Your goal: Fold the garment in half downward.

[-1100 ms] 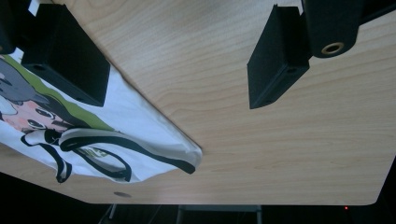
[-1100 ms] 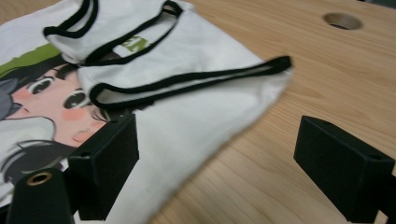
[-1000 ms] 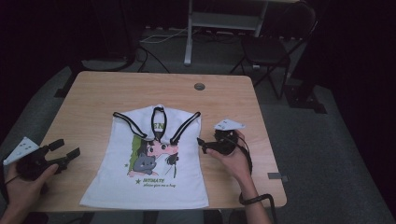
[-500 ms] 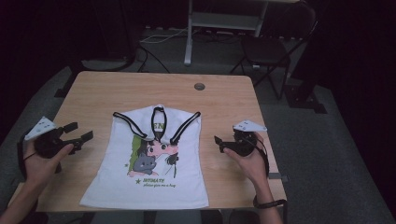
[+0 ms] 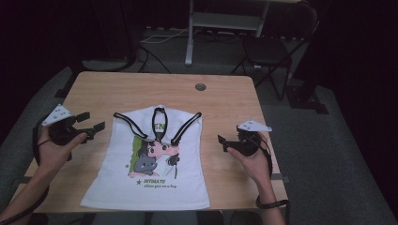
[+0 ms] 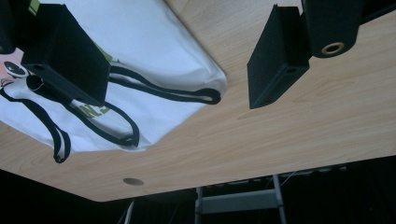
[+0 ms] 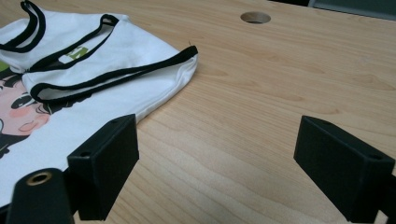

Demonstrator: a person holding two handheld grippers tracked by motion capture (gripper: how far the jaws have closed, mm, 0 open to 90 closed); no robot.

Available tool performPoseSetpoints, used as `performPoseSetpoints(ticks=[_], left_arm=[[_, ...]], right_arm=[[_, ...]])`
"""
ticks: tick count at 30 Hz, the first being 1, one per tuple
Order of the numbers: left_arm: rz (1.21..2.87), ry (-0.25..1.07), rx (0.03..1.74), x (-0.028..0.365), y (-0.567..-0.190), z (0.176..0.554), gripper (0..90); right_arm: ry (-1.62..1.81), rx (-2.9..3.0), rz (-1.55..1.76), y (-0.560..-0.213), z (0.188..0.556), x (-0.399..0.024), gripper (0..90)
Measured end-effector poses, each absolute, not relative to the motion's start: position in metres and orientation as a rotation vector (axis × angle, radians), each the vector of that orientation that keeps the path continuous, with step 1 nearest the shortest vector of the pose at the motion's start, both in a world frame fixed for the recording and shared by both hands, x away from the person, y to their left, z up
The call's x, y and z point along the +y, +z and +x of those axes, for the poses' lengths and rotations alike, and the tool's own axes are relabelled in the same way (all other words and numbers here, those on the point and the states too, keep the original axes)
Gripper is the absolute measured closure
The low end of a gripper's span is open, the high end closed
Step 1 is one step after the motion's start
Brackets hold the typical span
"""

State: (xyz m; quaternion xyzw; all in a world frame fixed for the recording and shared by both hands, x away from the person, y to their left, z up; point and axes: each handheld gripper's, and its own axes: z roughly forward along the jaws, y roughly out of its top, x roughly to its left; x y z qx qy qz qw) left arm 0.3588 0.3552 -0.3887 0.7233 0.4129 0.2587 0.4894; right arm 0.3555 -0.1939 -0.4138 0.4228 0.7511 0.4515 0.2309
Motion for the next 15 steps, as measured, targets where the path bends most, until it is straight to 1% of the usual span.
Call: performPoseSetpoints(ticks=[4,10,14,15], left_arm=[[1.776,0.619,1.015,0.352,-0.384,0.378,21.0],[1.834,0.602,1.102,0.349,-0.383,0.423,21.0],[1.837,0.594,1.144,0.345,-0.381,0.448,21.1],[1.834,0.59,1.158,0.344,-0.382,0.454,21.1]], right_arm=[[1.244,2.075,1.157,-0.408,0.365,-0.19,13.4],[1.248,2.095,1.173,-0.391,0.408,-0.176,13.4],[1.227,2.115,1.195,-0.385,0.438,-0.16,13.6],[1.211,2.125,1.195,-0.385,0.445,-0.155,15.0]])
